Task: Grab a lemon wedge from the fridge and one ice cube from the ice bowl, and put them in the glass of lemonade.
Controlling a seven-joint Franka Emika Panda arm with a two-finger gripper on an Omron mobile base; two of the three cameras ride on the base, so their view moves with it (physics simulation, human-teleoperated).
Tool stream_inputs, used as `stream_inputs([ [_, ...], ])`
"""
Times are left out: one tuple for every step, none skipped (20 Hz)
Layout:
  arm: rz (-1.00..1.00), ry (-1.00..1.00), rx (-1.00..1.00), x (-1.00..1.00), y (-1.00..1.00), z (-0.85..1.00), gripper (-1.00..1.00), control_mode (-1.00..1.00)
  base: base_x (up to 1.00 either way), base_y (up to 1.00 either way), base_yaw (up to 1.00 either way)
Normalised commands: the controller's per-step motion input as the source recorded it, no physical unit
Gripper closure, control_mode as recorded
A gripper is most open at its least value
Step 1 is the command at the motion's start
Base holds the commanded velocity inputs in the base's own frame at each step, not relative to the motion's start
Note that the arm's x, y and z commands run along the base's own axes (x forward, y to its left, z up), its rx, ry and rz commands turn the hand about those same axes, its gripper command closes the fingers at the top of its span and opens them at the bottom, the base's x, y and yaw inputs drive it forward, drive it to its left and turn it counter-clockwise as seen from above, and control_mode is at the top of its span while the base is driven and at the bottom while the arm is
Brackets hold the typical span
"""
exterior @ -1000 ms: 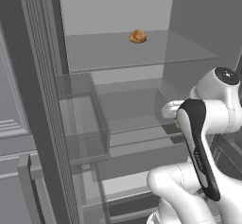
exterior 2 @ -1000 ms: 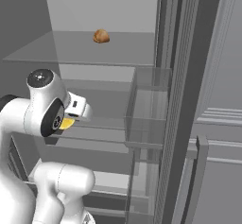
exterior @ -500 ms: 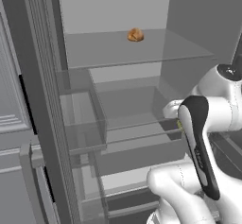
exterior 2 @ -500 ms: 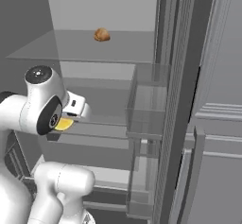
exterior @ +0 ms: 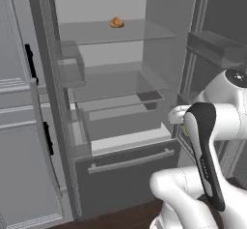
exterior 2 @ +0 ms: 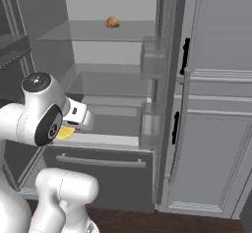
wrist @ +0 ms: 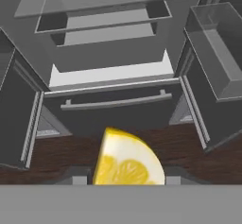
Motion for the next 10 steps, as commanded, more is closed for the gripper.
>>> stream_inputs([
  [0.0,0.0,0.0,0.0,0.0,0.0,1.0,1.0,-1.0,-0.24,-0.35],
  [0.0,0.0,0.0,0.0,0.0,0.0,1.0,1.0,-1.0,-0.39,-0.49],
  [0.0,0.0,0.0,0.0,0.0,0.0,1.0,1.0,-0.78,-0.45,-0.58],
  [0.0,0.0,0.0,0.0,0.0,0.0,1.0,1.0,-0.29,-0.51,-0.68],
  [0.0,0.0,0.0,0.0,0.0,0.0,1.0,1.0,-0.14,-0.53,-0.71],
  [0.0,0.0,0.0,0.0,0.0,0.0,1.0,1.0,-0.1,-0.49,-0.72],
  [0.0,0.0,0.0,0.0,0.0,0.0,1.0,1.0,-0.06,-0.5,-0.73],
  [0.0,0.0,0.0,0.0,0.0,0.0,1.0,1.0,-0.03,-0.54,-0.73],
  [0.0,0.0,0.0,0.0,0.0,0.0,1.0,1.0,0.0,-0.65,-0.71],
  [0.0,0.0,0.0,0.0,0.0,0.0,1.0,1.0,0.0,-0.79,-0.69],
])
